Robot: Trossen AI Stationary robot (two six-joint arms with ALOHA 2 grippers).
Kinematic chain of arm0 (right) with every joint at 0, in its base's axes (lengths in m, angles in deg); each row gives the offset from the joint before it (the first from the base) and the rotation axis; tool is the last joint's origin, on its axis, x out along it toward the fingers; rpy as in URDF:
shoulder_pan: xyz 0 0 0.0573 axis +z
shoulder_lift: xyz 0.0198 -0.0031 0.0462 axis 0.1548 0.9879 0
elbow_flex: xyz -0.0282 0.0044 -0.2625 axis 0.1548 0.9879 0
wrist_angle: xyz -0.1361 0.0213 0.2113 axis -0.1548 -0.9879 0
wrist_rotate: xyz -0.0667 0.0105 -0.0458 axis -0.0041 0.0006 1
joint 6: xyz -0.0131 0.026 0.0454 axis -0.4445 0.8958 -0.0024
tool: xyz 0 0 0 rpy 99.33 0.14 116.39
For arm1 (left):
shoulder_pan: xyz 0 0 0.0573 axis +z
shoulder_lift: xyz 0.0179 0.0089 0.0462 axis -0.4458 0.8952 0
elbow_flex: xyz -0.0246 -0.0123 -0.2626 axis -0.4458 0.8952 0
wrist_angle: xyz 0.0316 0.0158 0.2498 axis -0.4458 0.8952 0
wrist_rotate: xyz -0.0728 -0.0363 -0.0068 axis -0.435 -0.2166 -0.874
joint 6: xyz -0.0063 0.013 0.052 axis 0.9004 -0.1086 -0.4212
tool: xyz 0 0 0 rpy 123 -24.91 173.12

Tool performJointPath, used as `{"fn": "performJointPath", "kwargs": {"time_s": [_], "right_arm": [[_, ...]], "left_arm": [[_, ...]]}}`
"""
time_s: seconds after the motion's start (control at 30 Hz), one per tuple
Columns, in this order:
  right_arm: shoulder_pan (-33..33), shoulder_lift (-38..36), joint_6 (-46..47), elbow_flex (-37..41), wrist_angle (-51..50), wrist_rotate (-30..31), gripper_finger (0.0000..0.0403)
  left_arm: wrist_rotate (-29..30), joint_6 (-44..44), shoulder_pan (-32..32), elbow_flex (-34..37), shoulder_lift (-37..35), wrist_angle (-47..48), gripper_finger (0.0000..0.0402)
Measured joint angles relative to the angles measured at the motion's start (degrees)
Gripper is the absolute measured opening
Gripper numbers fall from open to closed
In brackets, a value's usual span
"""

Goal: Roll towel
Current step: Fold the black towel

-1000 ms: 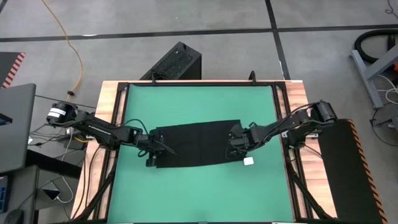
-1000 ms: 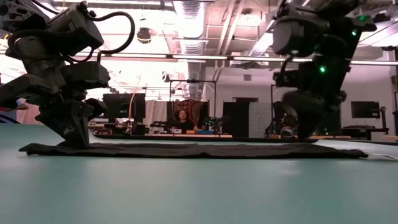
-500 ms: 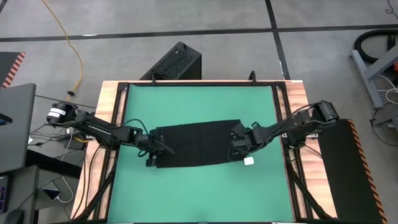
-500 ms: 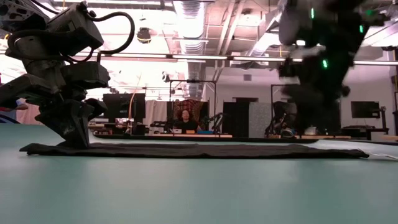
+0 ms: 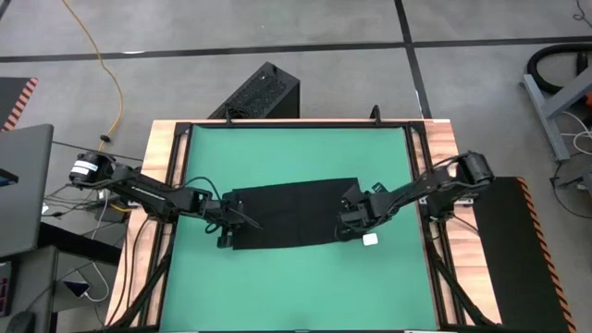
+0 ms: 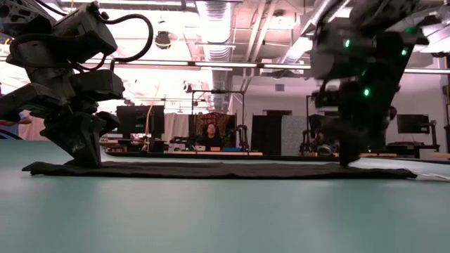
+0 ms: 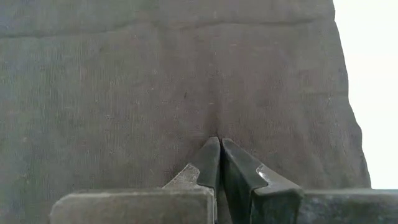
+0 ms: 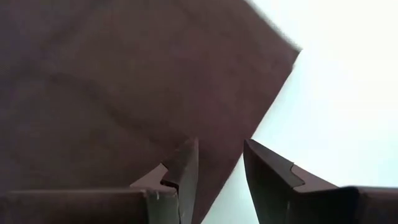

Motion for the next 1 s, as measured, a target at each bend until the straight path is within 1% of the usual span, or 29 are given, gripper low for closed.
{"fn": "performJointPath", "kwargs": {"time_s": [0.1, 0.2, 0.3, 0.43, 0.5, 0.6, 0.63, 0.7, 0.77, 0.83, 0.9, 1.0], "right_arm": [[-0.31, 2.82, 0.14, -0.17, 0.27, -0.67, 0.0149], [0.14, 3.65, 1.4, -0.28, 0.27, 0.42, 0.0149], [0.98, 2.31, 2.46, 0.0, -0.16, 1.91, 0.0149], [2.07, -2.32, 3.24, 0.04, -0.43, 4.37, 0.0149], [2.53, -4.72, 3.29, 0.04, -0.44, 4.62, 0.0149], [3.41, -8.04, 3.32, 0.04, 0.27, 4.87, 0.0149], [3.81, -8.83, 3.3, 0.04, 1.36, 5.07, 0.0149], [4.86, -9.76, 2.5, 0.04, 5.24, 5.4, 0.0149], [6.2, -9.62, -0.41, 0.04, 12.38, 5.92, 0.0149], [7.51, -8.38, -5.6, 0.01, 20.14, 6.03, 0.015], [8.59, -6.12, -11.1, -0.07, 26.72, 5.99, 0.0149], [8.9, -2.25, -14.61, -0.04, 32.1, 4.52, 0.0149]], "left_arm": [[0.59, 1.53, -0.02, -0.93, 0.02, 0.07, 0.0002], [1.0, 1.72, -0.02, -2.83, 0.02, 1.01, 0.0004], [0.98, 1.19, -0.02, -5.53, 0.02, 2.03, 0.0012], [1.04, -1.58, -0.02, -9.77, -0.04, 2.17, 0.0027], [2.89, -3.9, -0.02, -11.31, -0.04, 1.15, 0.0034], [8.68, -9.32, 0.27, -11.14, -0.03, -4.42, 0.0041], [9.7, -11.61, 0.78, -10.75, 0.09, -7.1, 0.0042], [8.06, -15.99, 3.05, -10.16, 0.11, -12.47, 0.0043], [3.5, -17.86, 6.59, -10.08, 0.11, -16.42, 0.0042], [-1.41, -18.77, 10.35, -10.05, 0.11, -19.26, 0.0041], [-5.05, -20.09, 13.79, -10.05, 0.11, -20.13, 0.0041], [-6.8, -20.8, 17.91, -10.05, 0.97, -18.99, 0.0041]]}}
